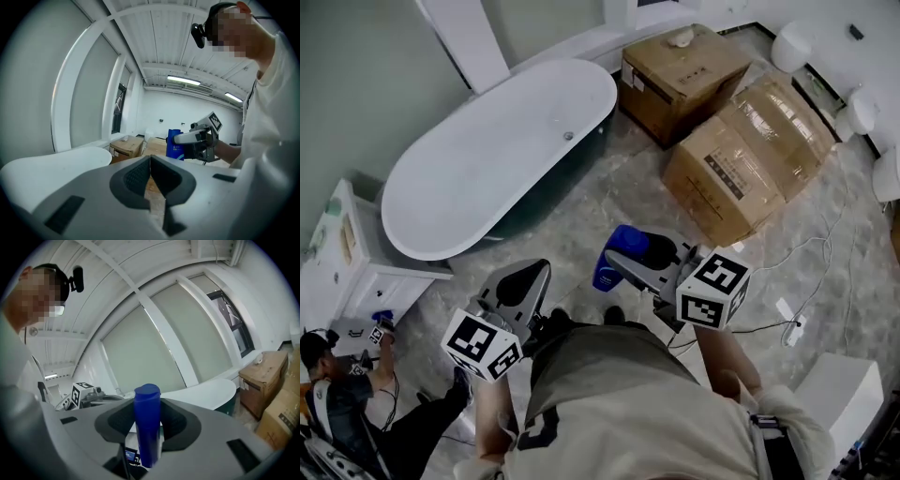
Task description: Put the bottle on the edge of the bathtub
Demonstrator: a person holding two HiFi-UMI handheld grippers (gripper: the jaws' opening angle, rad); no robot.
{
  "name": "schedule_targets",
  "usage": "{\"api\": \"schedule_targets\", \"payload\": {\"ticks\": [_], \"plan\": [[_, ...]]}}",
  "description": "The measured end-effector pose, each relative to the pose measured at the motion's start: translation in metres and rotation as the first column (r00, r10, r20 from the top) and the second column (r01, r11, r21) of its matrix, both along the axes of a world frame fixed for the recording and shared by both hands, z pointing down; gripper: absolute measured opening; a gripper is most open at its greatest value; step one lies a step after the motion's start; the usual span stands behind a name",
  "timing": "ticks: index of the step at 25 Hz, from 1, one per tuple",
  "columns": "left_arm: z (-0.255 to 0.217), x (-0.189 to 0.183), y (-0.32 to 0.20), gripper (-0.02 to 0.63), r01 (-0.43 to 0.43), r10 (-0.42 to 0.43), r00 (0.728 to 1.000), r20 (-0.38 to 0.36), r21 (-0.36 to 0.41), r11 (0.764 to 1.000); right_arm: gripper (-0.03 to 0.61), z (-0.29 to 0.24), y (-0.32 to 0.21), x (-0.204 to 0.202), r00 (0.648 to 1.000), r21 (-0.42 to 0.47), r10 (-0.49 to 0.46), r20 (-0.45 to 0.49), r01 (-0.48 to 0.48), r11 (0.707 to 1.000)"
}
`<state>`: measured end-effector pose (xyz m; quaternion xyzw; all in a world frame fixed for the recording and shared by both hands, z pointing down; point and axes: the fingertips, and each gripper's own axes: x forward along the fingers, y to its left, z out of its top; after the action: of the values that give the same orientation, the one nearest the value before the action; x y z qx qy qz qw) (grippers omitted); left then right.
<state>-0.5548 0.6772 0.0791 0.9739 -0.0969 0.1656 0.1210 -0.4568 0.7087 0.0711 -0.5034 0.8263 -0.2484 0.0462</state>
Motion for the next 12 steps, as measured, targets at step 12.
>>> {"api": "schedule_targets", "payload": {"ticks": [12], "plan": [[0.023, 0.039, -0.077, 0.058, -0.025, 0.024, 0.999, -0.031, -0.057, 0.998, 0.164, 0.006, -0.063, 0.045, 0.959, 0.025, 0.119, -0.258, -0.116, 0.993]]}}
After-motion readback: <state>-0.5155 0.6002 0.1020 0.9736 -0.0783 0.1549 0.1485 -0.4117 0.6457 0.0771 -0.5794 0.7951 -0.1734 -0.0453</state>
